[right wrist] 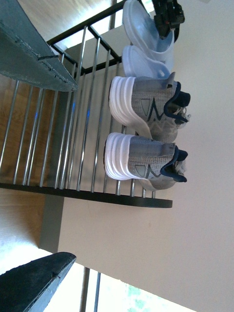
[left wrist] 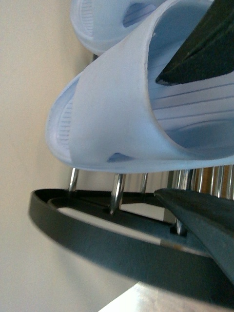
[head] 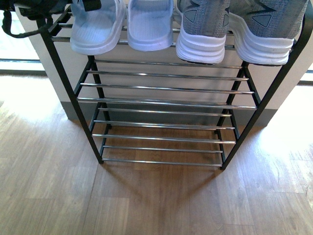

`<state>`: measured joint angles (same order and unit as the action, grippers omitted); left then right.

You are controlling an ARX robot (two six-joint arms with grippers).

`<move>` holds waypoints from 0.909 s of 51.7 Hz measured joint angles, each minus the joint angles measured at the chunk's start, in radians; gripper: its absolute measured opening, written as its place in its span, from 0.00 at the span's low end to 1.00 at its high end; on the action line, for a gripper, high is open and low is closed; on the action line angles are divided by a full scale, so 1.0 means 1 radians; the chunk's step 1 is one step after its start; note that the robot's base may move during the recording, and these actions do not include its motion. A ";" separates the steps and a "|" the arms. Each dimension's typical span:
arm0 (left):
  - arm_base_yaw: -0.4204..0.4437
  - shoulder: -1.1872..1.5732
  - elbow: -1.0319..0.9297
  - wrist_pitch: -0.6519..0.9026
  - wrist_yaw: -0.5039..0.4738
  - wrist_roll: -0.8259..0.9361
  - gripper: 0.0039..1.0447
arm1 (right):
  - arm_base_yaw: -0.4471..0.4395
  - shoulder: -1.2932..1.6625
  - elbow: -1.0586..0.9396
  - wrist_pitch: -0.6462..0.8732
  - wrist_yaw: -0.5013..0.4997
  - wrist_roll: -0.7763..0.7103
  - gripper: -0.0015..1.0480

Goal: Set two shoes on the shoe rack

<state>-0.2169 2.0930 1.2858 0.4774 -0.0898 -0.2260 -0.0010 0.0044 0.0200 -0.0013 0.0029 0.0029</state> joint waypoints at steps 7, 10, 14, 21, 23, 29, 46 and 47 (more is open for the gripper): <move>-0.019 -0.060 -0.050 0.027 -0.058 0.025 0.81 | 0.000 0.000 0.000 0.000 0.000 0.000 0.91; -0.032 -0.085 -0.074 0.040 -0.095 0.033 0.89 | 0.000 0.000 0.000 0.000 0.000 0.000 0.91; -0.055 -0.126 -0.131 0.080 -0.152 0.059 0.91 | 0.000 0.000 0.000 0.000 0.000 0.000 0.91; -0.103 -0.203 -0.252 0.189 -0.253 0.119 0.91 | 0.000 0.000 0.000 0.000 0.000 0.000 0.91; -0.117 -0.226 -0.286 0.226 -0.286 0.140 0.91 | 0.000 0.000 0.000 0.000 0.000 0.000 0.91; -0.163 -0.303 -0.409 0.380 -0.424 0.217 0.91 | 0.000 0.000 0.000 0.000 0.000 0.000 0.91; -0.234 -0.381 -0.855 0.902 -0.802 0.295 0.91 | 0.000 0.000 0.000 0.000 0.000 0.000 0.91; -0.234 -0.380 -0.857 0.906 -0.802 0.294 0.91 | 0.000 0.000 0.000 0.000 0.000 0.000 0.91</move>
<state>-0.4507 1.7126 0.4290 1.3830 -0.8917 0.0685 -0.0010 0.0044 0.0200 -0.0013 0.0032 0.0029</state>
